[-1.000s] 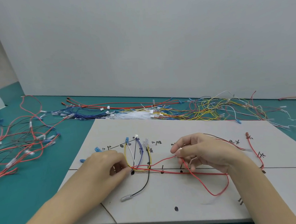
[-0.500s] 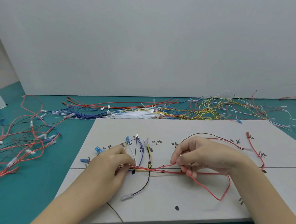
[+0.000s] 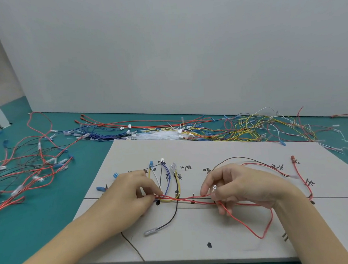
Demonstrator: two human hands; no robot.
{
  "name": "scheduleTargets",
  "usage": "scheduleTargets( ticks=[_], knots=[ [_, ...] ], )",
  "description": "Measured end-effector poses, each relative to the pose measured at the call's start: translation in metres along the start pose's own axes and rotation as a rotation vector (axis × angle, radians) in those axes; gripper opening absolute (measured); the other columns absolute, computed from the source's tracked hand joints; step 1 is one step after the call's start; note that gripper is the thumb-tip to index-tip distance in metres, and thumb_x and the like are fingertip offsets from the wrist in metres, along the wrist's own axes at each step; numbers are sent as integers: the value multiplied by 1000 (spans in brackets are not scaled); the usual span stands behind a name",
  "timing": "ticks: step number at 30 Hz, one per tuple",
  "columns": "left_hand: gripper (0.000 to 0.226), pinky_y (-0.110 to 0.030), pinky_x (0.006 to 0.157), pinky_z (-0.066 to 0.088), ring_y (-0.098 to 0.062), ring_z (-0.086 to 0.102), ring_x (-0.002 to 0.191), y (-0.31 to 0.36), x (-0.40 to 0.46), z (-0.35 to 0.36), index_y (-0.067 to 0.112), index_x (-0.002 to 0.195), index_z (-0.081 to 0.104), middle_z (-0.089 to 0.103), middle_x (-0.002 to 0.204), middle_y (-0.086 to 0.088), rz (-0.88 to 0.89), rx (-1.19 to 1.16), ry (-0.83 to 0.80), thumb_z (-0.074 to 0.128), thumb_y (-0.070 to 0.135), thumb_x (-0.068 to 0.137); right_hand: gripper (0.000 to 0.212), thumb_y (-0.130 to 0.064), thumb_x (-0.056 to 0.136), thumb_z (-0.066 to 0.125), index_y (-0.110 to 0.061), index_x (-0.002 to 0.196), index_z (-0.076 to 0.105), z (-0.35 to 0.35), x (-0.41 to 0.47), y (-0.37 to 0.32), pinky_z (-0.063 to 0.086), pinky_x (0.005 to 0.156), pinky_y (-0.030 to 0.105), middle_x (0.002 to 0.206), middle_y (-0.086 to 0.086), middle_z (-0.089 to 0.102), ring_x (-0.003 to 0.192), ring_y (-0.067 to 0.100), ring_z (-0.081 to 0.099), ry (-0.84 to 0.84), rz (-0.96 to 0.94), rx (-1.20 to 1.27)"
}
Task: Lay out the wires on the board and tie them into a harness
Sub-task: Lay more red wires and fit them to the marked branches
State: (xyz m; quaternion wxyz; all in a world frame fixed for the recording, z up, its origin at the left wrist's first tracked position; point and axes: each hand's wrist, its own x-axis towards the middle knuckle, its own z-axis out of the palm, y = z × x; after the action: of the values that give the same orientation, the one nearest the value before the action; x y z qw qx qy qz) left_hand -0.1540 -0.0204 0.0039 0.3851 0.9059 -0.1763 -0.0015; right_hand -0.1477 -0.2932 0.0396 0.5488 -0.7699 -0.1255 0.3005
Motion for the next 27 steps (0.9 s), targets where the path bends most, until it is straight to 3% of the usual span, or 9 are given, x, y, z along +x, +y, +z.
scheduleTargets(
  ticks=[6,11,17,22,25,27],
  knots=[
    [25,-17,56,47,-11,63,53,0,3,-4,34,78,73,61,84,18,-2,-51,-73,67,12,88,22,5,84,57,-4,102,66,0,-1,0,49,48,23,69,3,53,55,23,66,4,18,22],
    [21,-23,55,49,-10,59,51,-1,3,-3,29,76,73,66,79,12,-41,-103,-50,68,12,88,25,3,90,54,-8,109,67,-3,-5,-1,36,37,21,64,3,49,41,14,52,-1,19,-8],
    [31,-24,57,47,-7,55,51,2,5,4,36,73,74,66,78,9,-76,-151,9,69,7,84,41,-1,88,61,-19,124,62,-7,-8,0,28,43,20,80,4,56,44,11,42,-9,74,12],
    [37,-16,59,35,-3,50,59,4,4,11,35,70,76,57,77,5,-58,-68,51,65,2,81,37,-10,80,67,-21,115,69,-10,-11,-2,29,42,18,81,7,61,43,11,39,-39,51,-24],
    [19,-13,59,34,-2,51,67,6,-2,16,30,71,74,52,80,11,54,29,93,61,20,81,28,-17,76,69,-21,104,72,-13,-11,-5,29,41,17,73,8,62,39,9,38,25,11,-42],
    [23,-12,60,34,-1,51,71,5,-2,18,27,67,70,50,78,12,116,101,109,60,42,82,23,-16,75,67,-19,97,74,-14,-10,-5,30,40,16,67,5,61,40,9,40,71,-17,-40]
  ],
)
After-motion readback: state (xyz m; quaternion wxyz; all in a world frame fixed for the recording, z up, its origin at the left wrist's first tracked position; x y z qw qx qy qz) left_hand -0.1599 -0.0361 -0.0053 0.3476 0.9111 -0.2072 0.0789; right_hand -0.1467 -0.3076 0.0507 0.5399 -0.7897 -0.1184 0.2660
